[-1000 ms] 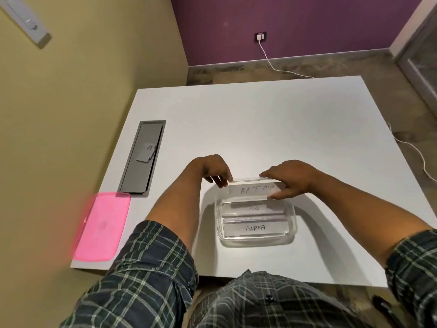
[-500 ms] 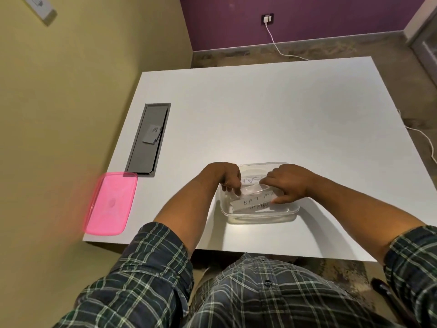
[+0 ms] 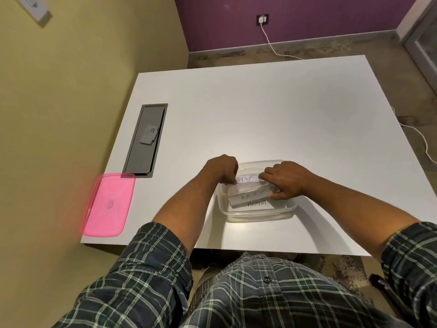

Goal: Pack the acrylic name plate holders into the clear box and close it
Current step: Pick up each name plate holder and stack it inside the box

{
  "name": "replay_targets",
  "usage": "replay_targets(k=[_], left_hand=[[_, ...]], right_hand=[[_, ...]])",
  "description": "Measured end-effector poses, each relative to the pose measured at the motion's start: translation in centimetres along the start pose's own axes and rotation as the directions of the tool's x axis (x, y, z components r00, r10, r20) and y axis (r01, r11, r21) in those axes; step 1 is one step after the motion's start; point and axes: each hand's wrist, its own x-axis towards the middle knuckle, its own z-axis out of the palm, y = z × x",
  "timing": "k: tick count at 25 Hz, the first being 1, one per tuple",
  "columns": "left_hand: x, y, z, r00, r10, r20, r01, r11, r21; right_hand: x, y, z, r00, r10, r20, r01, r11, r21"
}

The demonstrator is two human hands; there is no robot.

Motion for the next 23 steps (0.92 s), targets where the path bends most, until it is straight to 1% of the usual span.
replay_targets(k=[1,3,7,8,10,12,14,15,18,21,23], left_hand=[[0.0,-0.1,0.0,0.998,0.001,-0.067,0.001,0.999,0.033],[0.4,-0.5,0.7,0.992,0.016,-0.124,-0.004,0.995,0.1],[1.2,-0.9,2.1,0.989,0.048,-0.137,-0.018,0.977,0.213],[1.3,-0.9,2.4,0.989,0.057,-0.136,-0.023,0.971,0.24],[1.6,-0.9,2.6,0.986,0.082,-0.145,-0.037,0.956,0.289],[1.7,-0.8,2.7,0.976,0.115,-0.183,-0.049,0.942,0.331],[2.0,-0.7,2.8,0.969,0.131,-0.21,-0.052,0.937,0.345],[2.1,-0.8,2.7,0.968,0.131,-0.215,-0.051,0.938,0.343],[2.4,-1.0,2.5,0.964,0.13,-0.231,-0.042,0.935,0.351],[2.4,-0.9,2.3,0.956,0.146,-0.253,-0.055,0.941,0.335],[2.3,-0.9,2.3,0.942,0.18,-0.284,-0.08,0.941,0.33]], right_hand=[[-0.2,0.1,0.1,1.0,0.015,-0.001,-0.015,1.0,-0.004],[-0.4,0.3,0.1,0.998,0.055,0.002,-0.055,0.998,-0.013],[-0.4,0.6,0.0,0.992,0.124,0.039,-0.123,0.992,-0.034],[-0.5,0.7,0.1,0.99,0.138,0.033,-0.137,0.99,-0.034],[-1.0,1.1,0.1,0.984,0.176,-0.03,-0.176,0.984,0.014],[-1.7,1.5,0.1,0.979,0.156,-0.135,-0.148,0.987,0.064],[-2.2,1.5,0.4,0.977,0.064,-0.205,-0.051,0.996,0.066],[-2.2,1.3,0.6,0.976,0.014,-0.215,-0.001,0.998,0.061],[-1.6,0.5,0.9,0.983,-0.075,-0.167,0.084,0.995,0.045],[-0.4,-0.4,1.1,0.995,-0.094,-0.02,0.094,0.995,0.027],[0.2,-0.8,1.2,0.995,-0.097,0.023,0.096,0.993,0.065]])
